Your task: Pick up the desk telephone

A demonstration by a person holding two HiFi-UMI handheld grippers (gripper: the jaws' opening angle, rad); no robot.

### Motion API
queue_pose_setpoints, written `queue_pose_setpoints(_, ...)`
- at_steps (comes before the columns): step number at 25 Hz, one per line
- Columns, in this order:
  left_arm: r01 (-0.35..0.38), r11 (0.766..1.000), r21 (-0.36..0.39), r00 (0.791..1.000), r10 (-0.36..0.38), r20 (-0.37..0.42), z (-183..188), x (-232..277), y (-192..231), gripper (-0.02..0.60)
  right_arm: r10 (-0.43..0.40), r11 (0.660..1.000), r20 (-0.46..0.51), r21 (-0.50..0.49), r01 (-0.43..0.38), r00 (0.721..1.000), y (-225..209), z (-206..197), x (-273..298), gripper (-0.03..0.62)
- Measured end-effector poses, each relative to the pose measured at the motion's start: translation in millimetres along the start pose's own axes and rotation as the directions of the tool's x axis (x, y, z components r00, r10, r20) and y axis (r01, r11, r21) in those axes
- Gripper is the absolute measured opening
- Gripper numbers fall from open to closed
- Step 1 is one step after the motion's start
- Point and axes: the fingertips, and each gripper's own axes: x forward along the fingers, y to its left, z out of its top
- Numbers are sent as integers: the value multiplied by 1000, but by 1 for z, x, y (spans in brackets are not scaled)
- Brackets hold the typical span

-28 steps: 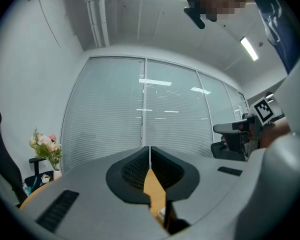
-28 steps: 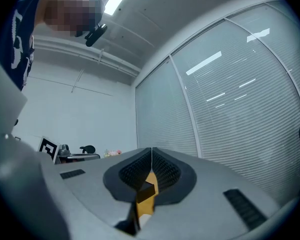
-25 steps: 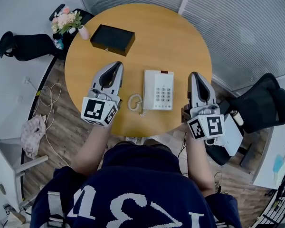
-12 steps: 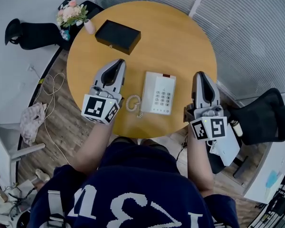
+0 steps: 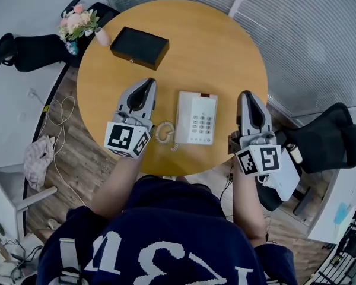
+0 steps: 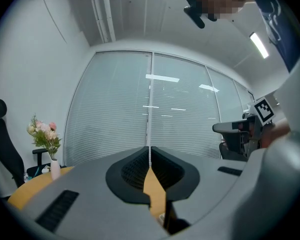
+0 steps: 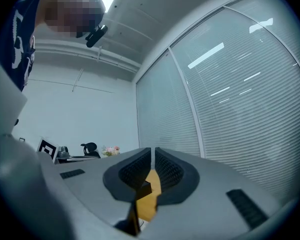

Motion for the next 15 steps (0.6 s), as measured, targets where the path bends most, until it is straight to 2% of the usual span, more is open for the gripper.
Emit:
queue_pose_setpoints(10, -1, 996, -89, 994, -9, -113, -66, 12, 3, 23, -5, 998, -156, 65, 15, 988, -15, -71, 7, 35)
queue_pose_setpoints(13, 10, 988, -152, 988, -33, -152, -93, 12, 2, 25, 10, 995, -224, 101, 13, 974, -18, -103, 9, 106)
queue_pose_setpoints(15, 22, 983, -181, 983, -55, -176, -109, 11, -1, 34, 17, 993, -275, 118, 16, 961, -19, -126, 9, 116)
